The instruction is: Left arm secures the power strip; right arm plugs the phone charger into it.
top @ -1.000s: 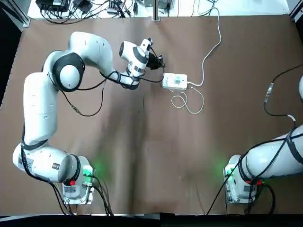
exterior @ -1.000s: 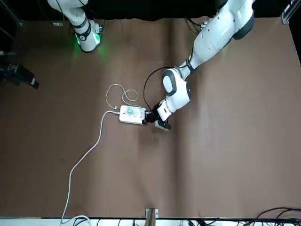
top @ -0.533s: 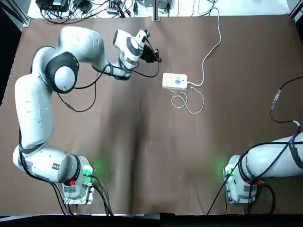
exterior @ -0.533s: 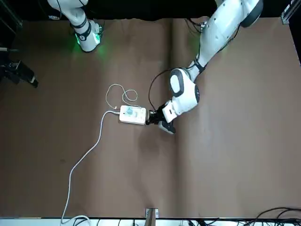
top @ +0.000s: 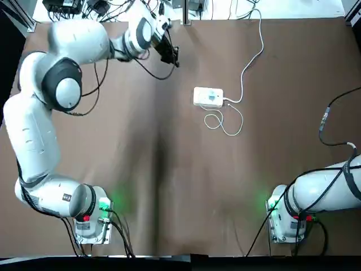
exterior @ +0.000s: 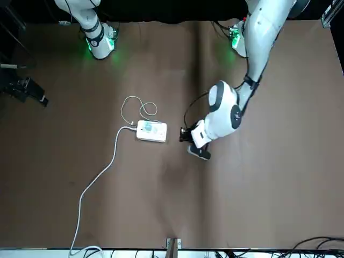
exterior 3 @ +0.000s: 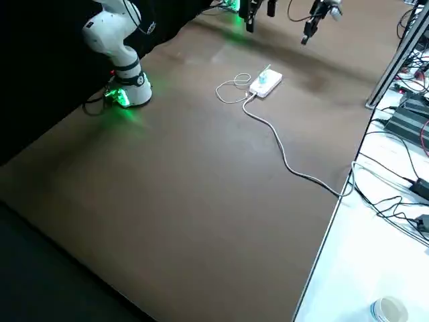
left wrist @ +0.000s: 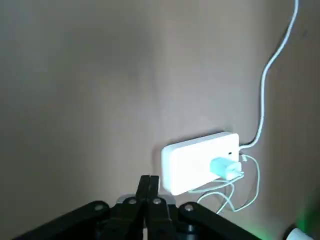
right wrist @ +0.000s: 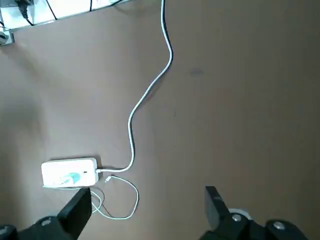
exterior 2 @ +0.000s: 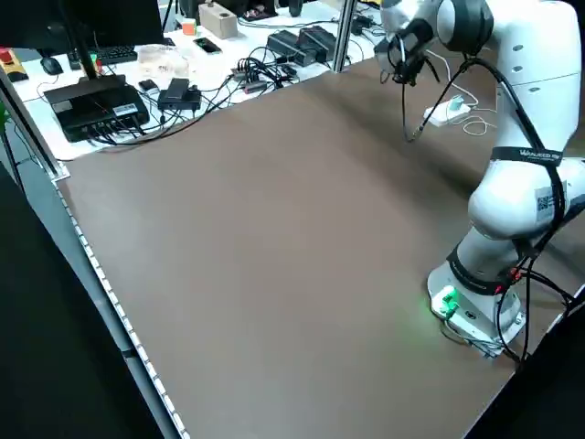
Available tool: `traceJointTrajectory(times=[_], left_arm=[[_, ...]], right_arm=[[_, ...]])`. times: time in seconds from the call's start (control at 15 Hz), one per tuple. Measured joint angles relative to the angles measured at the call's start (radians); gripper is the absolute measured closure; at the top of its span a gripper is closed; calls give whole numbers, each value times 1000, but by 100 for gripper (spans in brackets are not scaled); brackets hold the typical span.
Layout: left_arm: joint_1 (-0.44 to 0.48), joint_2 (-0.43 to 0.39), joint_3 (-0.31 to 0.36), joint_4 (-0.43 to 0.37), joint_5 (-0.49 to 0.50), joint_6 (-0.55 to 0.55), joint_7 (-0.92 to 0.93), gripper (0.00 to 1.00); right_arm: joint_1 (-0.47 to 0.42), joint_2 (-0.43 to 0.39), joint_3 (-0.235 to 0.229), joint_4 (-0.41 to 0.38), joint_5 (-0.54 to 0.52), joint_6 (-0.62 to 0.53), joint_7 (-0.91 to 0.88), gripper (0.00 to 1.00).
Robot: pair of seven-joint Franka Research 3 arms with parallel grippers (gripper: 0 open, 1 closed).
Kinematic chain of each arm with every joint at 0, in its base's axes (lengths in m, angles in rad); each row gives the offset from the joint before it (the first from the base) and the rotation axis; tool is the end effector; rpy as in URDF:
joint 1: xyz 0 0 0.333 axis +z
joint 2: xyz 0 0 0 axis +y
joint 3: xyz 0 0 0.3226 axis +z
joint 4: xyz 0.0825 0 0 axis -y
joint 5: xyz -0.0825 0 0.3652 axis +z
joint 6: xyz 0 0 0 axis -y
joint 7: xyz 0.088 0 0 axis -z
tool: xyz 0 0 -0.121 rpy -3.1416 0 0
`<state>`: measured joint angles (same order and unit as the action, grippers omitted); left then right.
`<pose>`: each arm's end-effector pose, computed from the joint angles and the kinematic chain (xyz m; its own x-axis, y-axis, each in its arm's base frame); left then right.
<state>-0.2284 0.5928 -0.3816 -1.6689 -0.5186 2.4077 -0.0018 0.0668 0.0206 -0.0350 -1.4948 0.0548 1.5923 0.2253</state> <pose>0.5812 -0.3722 0.3058 0.9875 -0.1563 0.0220 -0.1413 -0.8131 0.5647 0.5457 0.0241 0.6427 0.9792 -0.1931 0.0628 -0.1887 -0.9795 -0.0698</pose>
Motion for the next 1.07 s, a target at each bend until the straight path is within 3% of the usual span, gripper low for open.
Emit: traceJointTrajectory(times=[0.13, 0.4, 0.47, 0.73, 1.07], left_arm=[[39, -43, 8, 4, 73, -81, -37, 99], [58, -126, 49, 6, 343, -183, -193, 99], [71, -182, 79, 9, 401, -254, -209, 99], [164, -267, 95, 53, 497, -411, -209, 99], [256, -293, 100, 116, 512, -455, -201, 99]], right_arm=[[0, 5, 2, 0, 0, 2, 0, 0], [0, 20, 5, 0, 0, 5, 0, 0], [-1, 23, 5, 1, 1, 6, 0, 0], [-1, 22, 12, 12, 2, 6, 0, 0], [-2, 31, 11, 13, -6, 46, 0, 0]])
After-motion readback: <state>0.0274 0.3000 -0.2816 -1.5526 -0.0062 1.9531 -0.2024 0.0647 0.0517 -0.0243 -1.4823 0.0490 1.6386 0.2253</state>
